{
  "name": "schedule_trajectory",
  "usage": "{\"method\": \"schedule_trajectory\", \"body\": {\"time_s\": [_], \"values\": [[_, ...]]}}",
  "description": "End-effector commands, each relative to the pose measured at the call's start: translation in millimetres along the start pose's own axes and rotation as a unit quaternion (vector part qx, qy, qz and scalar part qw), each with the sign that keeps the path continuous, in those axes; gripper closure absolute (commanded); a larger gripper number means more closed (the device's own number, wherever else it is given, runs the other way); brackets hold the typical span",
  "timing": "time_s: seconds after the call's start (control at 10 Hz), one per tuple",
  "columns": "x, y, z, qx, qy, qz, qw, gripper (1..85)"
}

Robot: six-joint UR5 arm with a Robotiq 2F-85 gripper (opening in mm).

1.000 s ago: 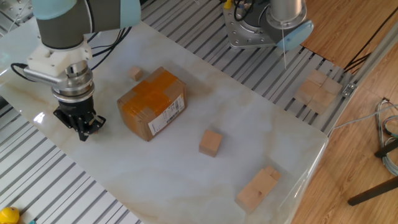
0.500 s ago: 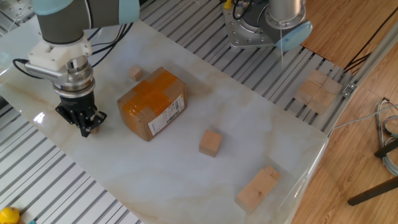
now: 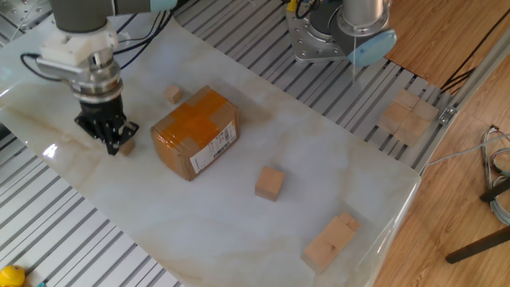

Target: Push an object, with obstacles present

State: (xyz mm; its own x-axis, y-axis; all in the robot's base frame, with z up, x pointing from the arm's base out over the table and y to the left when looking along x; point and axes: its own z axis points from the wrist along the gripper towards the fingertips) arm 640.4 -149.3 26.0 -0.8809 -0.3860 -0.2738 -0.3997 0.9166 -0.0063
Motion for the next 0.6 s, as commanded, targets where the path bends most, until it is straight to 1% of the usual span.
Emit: {"method": "schedule_trajectory", "body": {"time_s": [0.0,0.3,0.4,0.5], "values": [[26.0,-0.9,-5.8,-0.01,-0.007,0.003,0.9999,84.3],[22.8,0.4,-10.0,-0.008,-0.007,0.003,0.9999,84.3],[17.3,-1.3,-10.4,-0.002,-0.005,0.002,1.0,84.3],[8.4,-3.3,-11.0,0.004,-0.001,0.0,1.0,84.3]]}}
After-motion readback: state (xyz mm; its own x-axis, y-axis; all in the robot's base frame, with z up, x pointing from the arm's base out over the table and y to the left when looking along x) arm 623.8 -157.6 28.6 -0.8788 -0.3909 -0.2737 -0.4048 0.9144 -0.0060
